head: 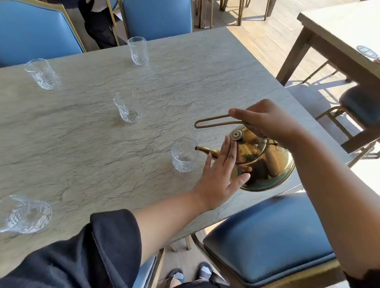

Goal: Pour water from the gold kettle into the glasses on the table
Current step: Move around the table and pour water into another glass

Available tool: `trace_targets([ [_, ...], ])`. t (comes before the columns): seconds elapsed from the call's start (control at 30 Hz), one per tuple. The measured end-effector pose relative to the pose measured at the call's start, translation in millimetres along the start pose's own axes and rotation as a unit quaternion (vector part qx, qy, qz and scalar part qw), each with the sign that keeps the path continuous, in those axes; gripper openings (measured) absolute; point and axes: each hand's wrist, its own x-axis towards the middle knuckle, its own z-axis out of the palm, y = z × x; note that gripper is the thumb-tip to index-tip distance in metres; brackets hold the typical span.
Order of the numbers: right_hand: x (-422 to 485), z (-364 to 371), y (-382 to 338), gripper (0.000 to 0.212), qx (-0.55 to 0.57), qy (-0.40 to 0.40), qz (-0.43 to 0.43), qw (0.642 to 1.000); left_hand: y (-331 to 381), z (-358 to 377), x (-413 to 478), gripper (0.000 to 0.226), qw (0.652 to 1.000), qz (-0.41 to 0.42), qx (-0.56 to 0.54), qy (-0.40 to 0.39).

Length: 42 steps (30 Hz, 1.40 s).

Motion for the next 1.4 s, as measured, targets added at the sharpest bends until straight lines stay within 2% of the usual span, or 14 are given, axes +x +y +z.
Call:
trace_targets([
  [1.4,4,1,-18,0.055,-0.068,-0.009,-0.003,0.998,5,-7,-2,0.073,0.999,-0.009,-0.034,0.014],
])
